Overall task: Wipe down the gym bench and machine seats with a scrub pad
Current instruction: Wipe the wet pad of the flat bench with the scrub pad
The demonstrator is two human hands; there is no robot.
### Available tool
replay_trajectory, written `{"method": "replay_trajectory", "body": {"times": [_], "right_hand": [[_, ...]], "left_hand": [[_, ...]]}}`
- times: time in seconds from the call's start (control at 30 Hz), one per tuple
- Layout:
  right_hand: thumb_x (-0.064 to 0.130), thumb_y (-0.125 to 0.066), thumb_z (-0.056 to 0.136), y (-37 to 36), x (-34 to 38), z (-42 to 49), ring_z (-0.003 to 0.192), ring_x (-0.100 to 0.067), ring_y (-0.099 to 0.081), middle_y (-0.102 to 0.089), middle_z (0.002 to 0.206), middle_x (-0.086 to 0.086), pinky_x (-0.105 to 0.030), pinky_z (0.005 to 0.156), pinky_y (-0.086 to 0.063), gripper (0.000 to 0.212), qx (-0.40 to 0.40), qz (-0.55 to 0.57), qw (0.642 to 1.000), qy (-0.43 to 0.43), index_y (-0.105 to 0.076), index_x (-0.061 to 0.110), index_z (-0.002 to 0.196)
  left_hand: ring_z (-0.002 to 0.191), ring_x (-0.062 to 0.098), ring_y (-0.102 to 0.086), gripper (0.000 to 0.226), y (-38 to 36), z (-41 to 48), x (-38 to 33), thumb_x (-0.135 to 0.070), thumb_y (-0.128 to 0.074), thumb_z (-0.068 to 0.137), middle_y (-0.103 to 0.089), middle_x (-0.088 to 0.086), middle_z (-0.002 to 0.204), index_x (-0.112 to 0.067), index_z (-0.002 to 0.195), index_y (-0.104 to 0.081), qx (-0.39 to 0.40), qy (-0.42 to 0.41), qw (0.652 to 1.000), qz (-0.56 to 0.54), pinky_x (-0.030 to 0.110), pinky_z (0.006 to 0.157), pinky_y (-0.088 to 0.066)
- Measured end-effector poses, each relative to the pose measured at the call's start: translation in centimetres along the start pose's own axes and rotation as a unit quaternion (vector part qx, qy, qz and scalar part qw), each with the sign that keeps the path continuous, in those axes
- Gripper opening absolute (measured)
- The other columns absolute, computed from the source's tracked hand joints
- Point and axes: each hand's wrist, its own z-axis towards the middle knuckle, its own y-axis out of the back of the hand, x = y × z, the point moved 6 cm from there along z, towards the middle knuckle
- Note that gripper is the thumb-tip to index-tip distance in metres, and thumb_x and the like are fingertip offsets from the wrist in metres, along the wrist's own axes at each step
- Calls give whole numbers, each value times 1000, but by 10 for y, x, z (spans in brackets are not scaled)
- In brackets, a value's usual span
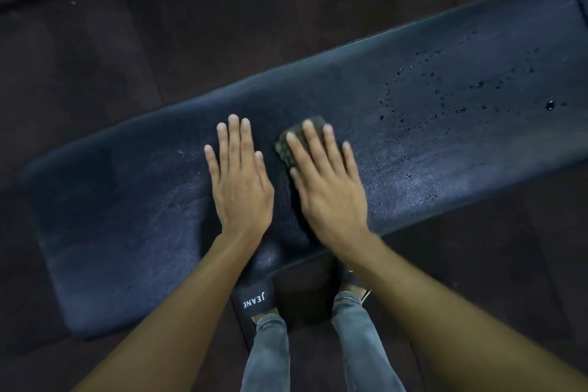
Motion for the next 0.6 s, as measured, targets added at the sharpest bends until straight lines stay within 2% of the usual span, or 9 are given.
{"method": "replay_trajectory", "body": {"times": [0.07,0.13,0.23,0.3,0.33,0.43,0.6], "right_hand": [[39,-29,105,9,-20,39,152,-22,-14,-18,165,2,-47,123,-14,52,-6,0,1000,-11,-23,30,156],[41,-26,106,20,-54,54,153,-20,-8,-12,166,3,-47,123,-8,53,-15,7,997,-76,-17,32,157],[41,-22,107,28,-85,18,153,-19,0,-3,167,4,-48,124,-6,53,-33,35,978,-203,-8,34,157],[38,-24,107,21,-70,-26,153,-22,0,-3,167,2,-51,123,-10,53,-32,44,965,-255,-10,31,158],[36,-26,106,14,-54,-46,153,-24,0,-4,167,0,-51,122,-12,54,-19,41,967,-249,-12,29,158],[35,-29,105,-1,-7,-61,153,-25,-5,-11,166,-1,-49,121,-13,53,10,20,989,-148,-19,29,157],[39,-27,106,12,-29,44,153,-21,-5,-10,166,4,-48,123,-9,53,8,0,1000,-22,-17,32,157]], "left_hand": [[152,18,0,53,-1,-1,0,-26,-15,105,-6,3,165,-13,156,-10,0,-3,1000,15,45,124,-3],[152,19,0,53,-2,-3,0,-26,-15,105,-6,4,165,-13,156,-10,-1,-5,1000,23,45,124,-3],[152,20,-2,53,-3,-4,0,-26,-16,105,-8,4,165,-12,156,-10,-7,-3,999,37,46,124,-4],[152,19,-2,53,-3,-3,0,-27,-15,105,-7,4,165,-13,156,-10,-5,2,999,40,47,124,-5],[152,19,-2,53,-4,-3,-1,-27,-14,105,-7,3,165,-13,156,-10,-4,3,999,40,47,124,-5],[152,19,-1,54,-4,-2,-1,-28,-14,105,-6,3,165,-14,156,-9,4,3,999,44,48,123,-5],[152,22,5,63,-5,0,-12,-44,-20,104,0,7,165,-13,157,-6,27,0,998,56,52,122,0]]}}
